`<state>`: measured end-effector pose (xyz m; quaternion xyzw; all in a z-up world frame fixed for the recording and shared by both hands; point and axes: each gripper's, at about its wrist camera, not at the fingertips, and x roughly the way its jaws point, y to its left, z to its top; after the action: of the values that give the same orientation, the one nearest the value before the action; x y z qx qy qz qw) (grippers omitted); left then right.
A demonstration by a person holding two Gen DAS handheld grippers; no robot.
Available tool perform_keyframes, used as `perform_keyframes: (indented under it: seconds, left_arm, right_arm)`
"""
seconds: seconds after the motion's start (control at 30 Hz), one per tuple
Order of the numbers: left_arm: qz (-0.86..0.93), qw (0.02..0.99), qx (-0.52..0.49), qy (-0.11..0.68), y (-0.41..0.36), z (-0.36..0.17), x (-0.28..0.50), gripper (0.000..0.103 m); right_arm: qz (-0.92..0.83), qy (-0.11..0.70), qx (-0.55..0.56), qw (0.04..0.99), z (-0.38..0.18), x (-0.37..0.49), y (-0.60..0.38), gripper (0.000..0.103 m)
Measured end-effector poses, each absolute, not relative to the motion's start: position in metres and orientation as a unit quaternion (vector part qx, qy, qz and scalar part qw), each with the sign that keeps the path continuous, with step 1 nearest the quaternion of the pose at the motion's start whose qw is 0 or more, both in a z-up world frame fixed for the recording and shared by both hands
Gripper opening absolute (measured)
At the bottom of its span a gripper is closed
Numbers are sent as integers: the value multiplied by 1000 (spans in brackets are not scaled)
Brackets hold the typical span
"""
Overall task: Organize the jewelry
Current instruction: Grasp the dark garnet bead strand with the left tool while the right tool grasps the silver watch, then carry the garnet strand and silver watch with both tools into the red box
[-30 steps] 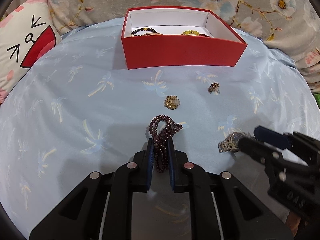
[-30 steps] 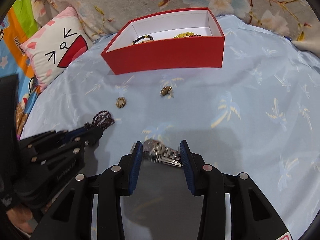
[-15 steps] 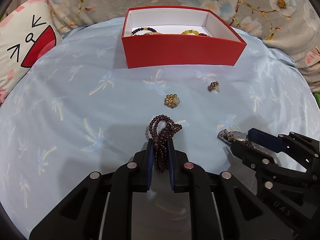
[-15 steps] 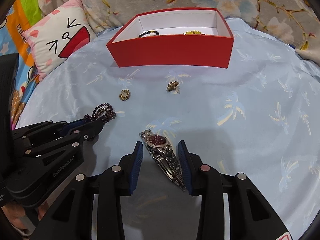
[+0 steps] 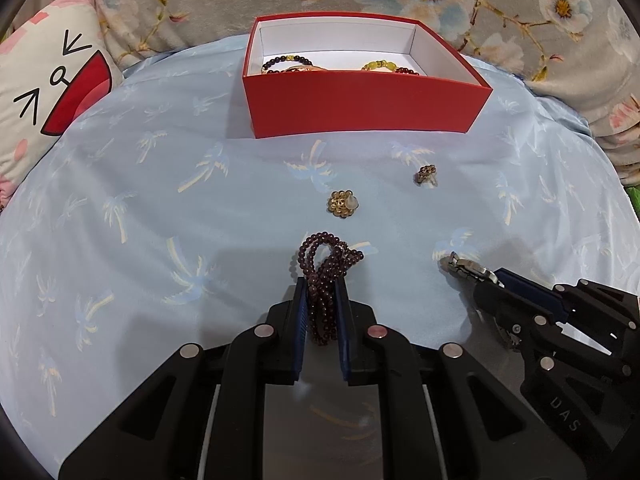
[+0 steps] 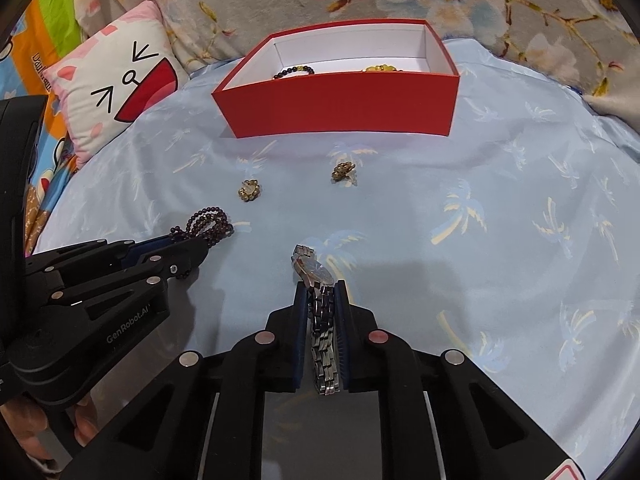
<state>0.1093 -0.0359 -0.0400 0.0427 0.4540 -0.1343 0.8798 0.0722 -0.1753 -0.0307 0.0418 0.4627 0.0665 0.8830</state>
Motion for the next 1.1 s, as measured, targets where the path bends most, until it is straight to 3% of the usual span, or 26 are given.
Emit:
perform_keyframes:
  seconds: [1.1]
  left_arm:
    - [-151,907,38,390,-46,30,139,12]
  right_arm:
    - [23,377,33,925,42,101,-199,12]
